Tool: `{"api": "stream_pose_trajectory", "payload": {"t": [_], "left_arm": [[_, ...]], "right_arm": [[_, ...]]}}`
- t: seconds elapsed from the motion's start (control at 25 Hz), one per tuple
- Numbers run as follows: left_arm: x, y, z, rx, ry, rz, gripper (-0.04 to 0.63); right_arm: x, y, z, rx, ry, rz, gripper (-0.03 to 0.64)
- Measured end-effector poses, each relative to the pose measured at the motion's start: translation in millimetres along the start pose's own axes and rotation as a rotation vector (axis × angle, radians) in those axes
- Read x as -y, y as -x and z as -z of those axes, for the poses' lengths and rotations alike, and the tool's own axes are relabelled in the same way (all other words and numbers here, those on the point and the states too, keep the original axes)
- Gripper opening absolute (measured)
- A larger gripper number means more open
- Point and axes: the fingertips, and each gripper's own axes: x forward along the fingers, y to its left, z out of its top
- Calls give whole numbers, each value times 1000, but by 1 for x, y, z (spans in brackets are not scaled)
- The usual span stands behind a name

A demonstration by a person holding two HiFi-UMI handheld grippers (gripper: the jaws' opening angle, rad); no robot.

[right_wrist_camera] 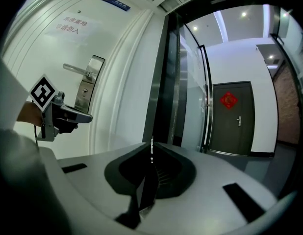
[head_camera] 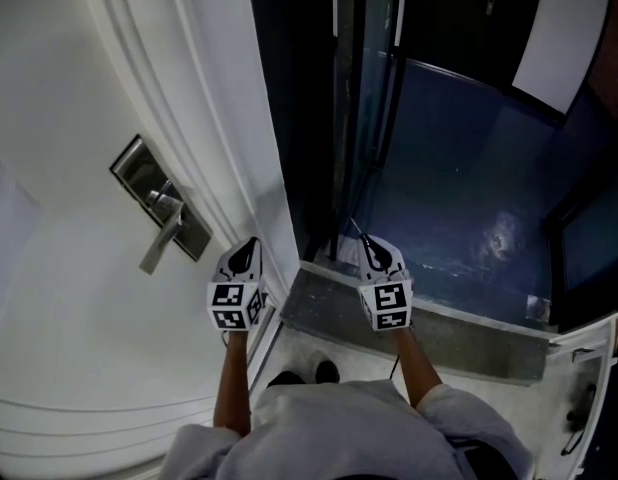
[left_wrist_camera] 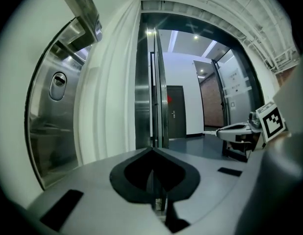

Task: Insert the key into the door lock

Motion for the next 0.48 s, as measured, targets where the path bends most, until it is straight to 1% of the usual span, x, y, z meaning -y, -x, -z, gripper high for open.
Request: {"api": "stream_pose_trajectory", "payload": {"t": [0.28,0.48], "left_arm": [[-12,-9,-5,14,-1,13,17],[-19,-3,-6,24,-3,11,17]], "right_arm": [[-1,-12,-4,0,17,20,29],[-12,-20,-11,11,27,6,29]]}}
